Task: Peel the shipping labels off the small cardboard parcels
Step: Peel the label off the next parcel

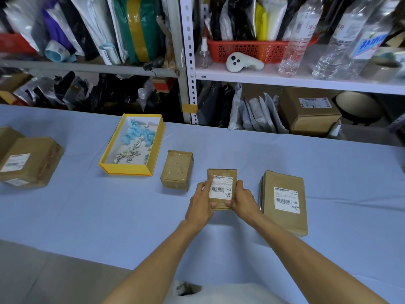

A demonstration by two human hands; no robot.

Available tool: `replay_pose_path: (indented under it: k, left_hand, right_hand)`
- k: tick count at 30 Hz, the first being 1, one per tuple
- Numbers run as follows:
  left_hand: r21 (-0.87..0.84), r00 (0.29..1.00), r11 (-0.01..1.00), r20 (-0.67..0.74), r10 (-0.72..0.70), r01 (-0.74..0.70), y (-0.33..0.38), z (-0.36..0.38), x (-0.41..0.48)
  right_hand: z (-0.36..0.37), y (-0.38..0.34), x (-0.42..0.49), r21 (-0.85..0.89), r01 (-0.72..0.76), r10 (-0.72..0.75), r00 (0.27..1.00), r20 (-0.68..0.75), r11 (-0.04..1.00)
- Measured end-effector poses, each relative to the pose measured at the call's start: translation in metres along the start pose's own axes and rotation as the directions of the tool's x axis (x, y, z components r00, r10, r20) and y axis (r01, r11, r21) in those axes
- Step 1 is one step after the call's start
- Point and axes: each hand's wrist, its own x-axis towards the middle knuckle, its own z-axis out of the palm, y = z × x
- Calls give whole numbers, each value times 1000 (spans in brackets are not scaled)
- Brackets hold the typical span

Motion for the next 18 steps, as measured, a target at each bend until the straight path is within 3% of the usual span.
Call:
replay_pose_path:
  k: [8,11,18]
  left_hand:
    - [264,978,943,1,209,-202,0,-7,3]
    - [224,967,942,6,256,-251,0,-4,3]
    - [91,974,974,-73,213,-206,-2,0,3]
  right_hand:
    - [-1,0,-3,-2,-3,3,1000,-3,1000]
    - [-1,-1,-3,1,-4,4,1000,-2,1000]
    - [-1,-1,-3,20,0,0,1000,-3,1000]
